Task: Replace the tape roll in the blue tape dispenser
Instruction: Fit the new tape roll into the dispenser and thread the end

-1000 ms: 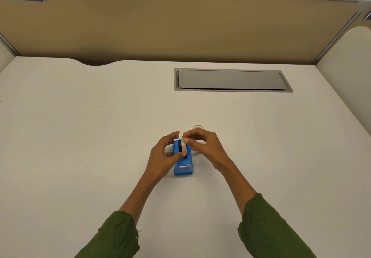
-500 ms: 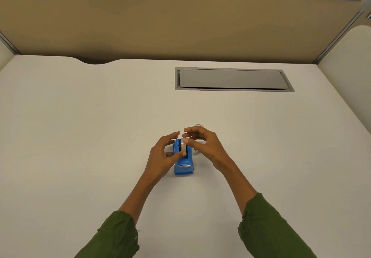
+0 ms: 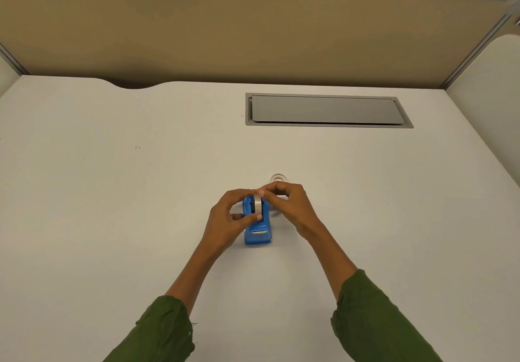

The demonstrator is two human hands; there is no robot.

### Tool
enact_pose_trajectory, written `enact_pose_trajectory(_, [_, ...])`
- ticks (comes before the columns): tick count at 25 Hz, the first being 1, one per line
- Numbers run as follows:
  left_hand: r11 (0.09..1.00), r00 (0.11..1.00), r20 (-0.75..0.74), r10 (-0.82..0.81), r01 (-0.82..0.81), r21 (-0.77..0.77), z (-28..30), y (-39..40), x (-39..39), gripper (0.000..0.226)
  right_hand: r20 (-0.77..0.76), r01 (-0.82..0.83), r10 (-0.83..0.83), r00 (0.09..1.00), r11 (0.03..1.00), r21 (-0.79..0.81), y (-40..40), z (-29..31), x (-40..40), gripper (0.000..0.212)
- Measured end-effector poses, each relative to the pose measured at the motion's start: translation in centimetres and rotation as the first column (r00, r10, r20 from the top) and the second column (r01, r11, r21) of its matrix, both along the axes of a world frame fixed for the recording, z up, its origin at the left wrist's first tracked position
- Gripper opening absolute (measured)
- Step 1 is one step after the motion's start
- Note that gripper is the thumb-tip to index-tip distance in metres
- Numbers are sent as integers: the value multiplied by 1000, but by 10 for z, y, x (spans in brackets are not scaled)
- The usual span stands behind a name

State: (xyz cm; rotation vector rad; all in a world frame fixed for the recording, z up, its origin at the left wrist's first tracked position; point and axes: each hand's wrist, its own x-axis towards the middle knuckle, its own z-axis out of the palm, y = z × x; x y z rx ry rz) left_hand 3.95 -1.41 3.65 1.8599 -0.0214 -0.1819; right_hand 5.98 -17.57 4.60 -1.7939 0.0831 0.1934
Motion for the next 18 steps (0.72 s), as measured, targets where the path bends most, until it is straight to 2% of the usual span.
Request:
enact_pose_trajectory(5, [1000, 1000, 16, 25, -25, 12, 0, -1, 0, 42, -33, -128, 129, 991, 991, 26, -10, -1, -6, 25])
enact_pose_trajectory(11, [1000, 1000, 15, 10, -10, 22, 0, 0, -1, 46, 16, -46, 46, 999, 999, 5, -2, -2, -2, 12])
enact_pose_trajectory(18, [1000, 1000, 13, 0, 0, 5, -1, 1, -1, 45, 84, -31, 40, 996, 993, -111, -1, 1, 3, 17])
